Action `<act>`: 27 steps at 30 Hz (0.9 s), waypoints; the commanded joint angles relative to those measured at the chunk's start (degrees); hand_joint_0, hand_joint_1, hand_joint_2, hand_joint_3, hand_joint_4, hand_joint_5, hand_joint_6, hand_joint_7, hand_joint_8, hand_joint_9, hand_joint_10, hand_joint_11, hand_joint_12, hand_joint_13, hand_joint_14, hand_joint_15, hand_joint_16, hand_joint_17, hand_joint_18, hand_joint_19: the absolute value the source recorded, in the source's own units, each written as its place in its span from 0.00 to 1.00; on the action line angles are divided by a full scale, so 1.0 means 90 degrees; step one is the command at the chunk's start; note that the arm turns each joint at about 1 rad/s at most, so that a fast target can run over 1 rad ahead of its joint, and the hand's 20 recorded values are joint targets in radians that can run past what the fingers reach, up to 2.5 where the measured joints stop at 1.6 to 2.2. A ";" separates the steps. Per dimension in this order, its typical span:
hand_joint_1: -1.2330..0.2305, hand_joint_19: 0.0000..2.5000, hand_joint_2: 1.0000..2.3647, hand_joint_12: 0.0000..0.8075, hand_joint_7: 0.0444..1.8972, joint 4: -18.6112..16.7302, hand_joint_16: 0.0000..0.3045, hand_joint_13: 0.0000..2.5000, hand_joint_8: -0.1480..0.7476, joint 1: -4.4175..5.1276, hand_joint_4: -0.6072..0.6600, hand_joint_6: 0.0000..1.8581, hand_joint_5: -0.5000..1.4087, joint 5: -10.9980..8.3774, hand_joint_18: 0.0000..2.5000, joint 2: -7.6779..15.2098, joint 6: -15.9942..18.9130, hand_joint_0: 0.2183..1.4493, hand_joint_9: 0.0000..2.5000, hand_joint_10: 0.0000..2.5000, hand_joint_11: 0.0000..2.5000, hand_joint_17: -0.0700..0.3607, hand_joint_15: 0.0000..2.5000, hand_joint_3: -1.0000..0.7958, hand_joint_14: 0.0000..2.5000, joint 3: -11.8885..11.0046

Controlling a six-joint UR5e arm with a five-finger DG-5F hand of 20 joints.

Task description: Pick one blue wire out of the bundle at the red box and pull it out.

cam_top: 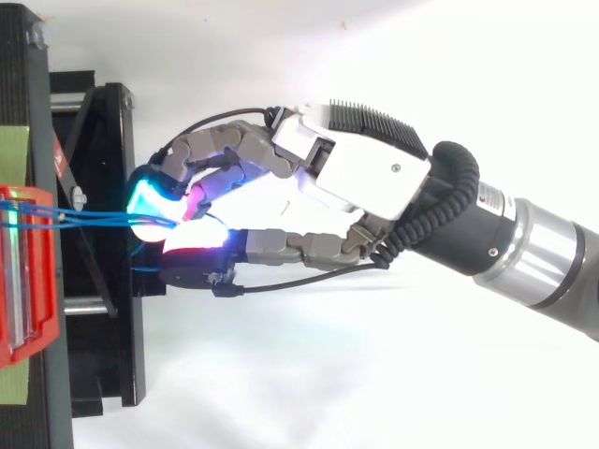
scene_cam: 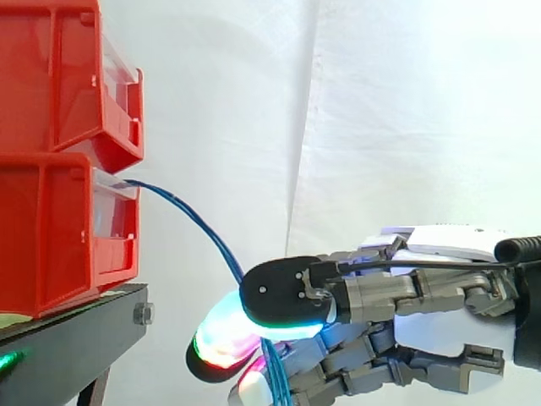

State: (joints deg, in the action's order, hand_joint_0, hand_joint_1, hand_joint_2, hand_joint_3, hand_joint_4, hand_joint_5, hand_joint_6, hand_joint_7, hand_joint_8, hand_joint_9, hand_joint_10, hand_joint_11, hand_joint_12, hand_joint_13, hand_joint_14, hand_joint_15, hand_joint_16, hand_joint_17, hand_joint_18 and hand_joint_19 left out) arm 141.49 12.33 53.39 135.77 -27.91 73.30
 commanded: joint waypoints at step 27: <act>0.35 0.19 0.00 0.53 0.40 0.1681 0.24 0.26 0.52 0.0016 0.62 0.47 0.20 0.0269 0.19 -0.0603 0.0884 0.30 0.39 0.01 0.19 0.54 0.14 0.55 0.01 0.0000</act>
State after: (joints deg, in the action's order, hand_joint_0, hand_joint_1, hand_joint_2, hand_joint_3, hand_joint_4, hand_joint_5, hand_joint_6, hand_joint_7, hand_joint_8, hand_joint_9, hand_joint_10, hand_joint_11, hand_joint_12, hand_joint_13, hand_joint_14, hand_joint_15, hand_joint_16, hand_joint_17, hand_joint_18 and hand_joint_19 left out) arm 155.45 12.47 55.85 130.87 -20.09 73.30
